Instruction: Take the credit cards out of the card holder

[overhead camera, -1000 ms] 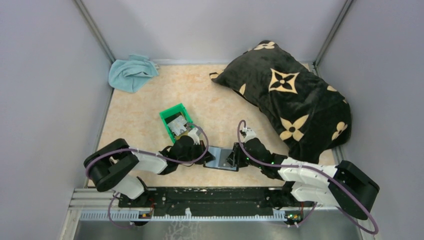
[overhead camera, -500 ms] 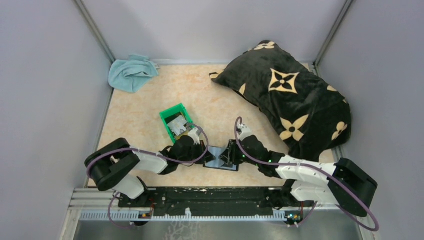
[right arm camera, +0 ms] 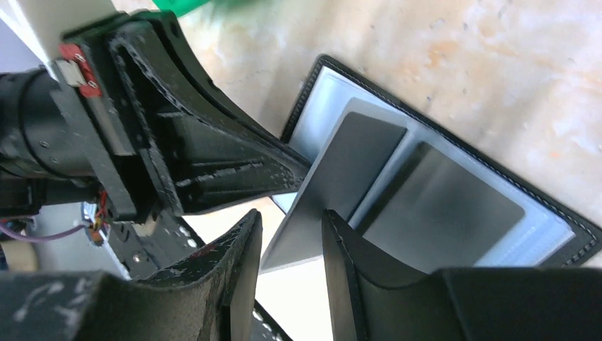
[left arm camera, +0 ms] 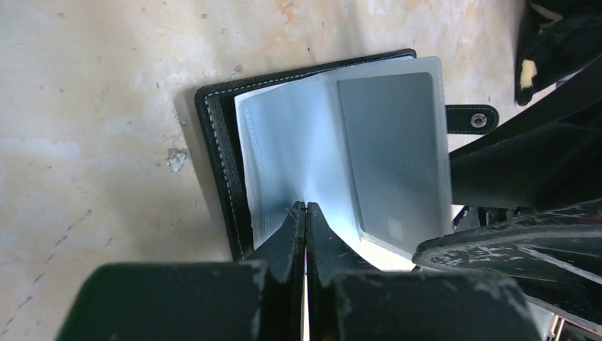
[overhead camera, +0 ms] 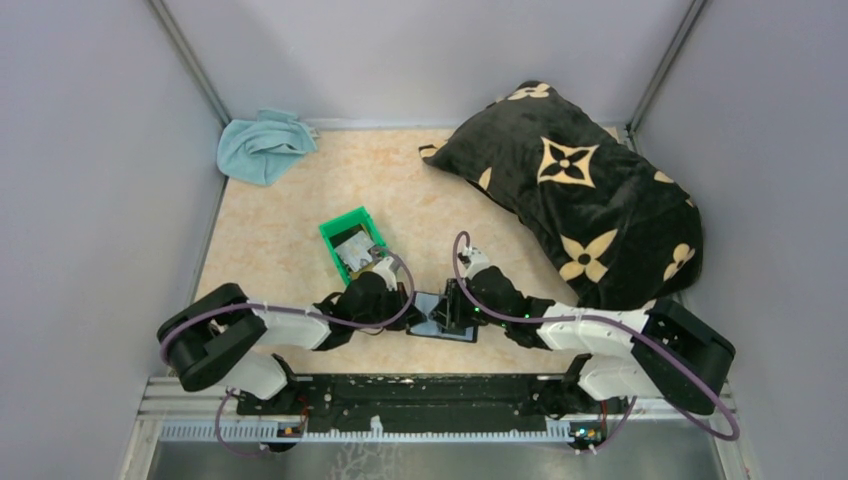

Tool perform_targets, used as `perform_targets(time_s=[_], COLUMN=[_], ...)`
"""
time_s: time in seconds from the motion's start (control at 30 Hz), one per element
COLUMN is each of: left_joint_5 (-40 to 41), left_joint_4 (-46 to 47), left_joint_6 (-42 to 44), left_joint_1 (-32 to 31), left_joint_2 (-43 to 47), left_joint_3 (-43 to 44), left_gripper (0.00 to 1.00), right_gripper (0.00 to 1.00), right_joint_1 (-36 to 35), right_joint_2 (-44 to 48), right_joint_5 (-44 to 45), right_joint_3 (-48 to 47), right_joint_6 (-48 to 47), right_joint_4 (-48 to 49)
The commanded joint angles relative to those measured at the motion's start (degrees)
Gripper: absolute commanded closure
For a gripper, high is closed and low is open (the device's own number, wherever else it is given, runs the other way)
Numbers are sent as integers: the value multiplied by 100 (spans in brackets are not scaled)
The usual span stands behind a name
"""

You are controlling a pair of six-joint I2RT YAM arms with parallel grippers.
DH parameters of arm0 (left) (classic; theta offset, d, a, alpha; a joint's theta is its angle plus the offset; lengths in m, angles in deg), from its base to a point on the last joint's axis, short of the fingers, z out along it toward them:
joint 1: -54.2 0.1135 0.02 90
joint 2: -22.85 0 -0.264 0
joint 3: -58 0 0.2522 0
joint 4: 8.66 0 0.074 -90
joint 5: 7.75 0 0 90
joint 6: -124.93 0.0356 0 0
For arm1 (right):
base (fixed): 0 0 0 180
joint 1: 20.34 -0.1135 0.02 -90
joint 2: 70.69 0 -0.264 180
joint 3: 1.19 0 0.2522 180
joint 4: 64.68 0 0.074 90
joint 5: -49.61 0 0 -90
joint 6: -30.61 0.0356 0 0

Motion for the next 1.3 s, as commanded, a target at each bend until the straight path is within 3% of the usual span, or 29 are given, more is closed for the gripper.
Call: perform_targets(time_s=[0.0, 0.4, 0.57, 0.7, 0.93, 1.27], left_joint_5=[251, 1017, 943, 637, 101, -312], left_joint_4=[-932, -2515, -2148, -1535, -1362, -1148], left_joint_6=[187, 92, 141, 307, 733, 783], left_joint_1=[11, 14, 9, 16, 60, 197], left_joint_2=[242, 1862, 2404, 2041, 798, 364], left_joint_3=[-99, -371, -481, -325, 500, 582], left_gripper=[100, 100, 100, 100, 100, 100], right_gripper=[63, 63, 63, 64, 65, 65], right_joint_1=[-85, -76, -46, -46, -48, -16], right_joint_2=[-123, -603, -325, -217, 32, 287], right_joint_5=[-78, 76, 228, 252, 335, 459], right_joint_3=[-466, -501, -352, -133, 296, 480], right_joint_6=[-180, -215, -246, -152, -10, 70], right_joint_4=[386, 492, 307, 331, 430, 292])
